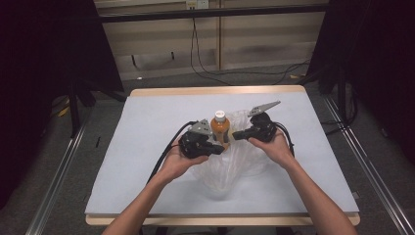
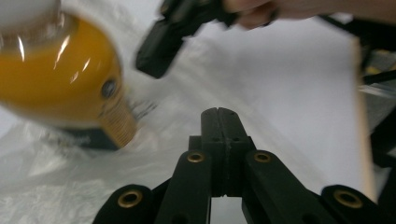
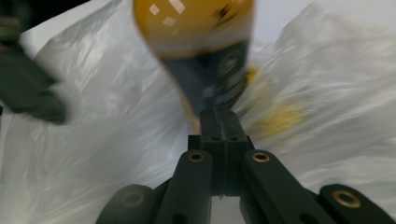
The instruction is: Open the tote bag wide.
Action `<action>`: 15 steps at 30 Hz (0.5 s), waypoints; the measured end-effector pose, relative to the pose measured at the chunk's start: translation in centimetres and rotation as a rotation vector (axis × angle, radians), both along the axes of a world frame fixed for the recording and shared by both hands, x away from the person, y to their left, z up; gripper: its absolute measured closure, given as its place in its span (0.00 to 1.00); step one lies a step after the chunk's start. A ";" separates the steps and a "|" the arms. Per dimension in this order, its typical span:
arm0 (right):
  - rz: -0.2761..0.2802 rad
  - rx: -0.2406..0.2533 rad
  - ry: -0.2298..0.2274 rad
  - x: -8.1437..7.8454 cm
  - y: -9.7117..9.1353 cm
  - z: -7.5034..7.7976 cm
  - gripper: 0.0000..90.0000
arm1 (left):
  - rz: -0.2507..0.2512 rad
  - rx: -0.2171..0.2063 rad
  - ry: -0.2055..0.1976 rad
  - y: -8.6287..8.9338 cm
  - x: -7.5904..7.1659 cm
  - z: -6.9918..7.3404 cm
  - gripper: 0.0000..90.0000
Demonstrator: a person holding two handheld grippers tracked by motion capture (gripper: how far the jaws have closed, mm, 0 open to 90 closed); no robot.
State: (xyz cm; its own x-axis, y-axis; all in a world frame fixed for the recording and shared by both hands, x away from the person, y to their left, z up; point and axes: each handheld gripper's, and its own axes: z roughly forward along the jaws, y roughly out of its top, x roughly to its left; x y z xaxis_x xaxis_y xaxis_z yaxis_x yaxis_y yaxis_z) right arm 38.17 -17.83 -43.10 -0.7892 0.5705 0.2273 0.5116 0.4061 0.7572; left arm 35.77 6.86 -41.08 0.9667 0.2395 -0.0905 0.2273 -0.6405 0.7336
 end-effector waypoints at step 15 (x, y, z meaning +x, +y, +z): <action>0.001 -0.130 0.090 1.1 0.6 -5.0 1.00 | 0.140 0.170 0.080 1.8 4.0 -5.9 1.00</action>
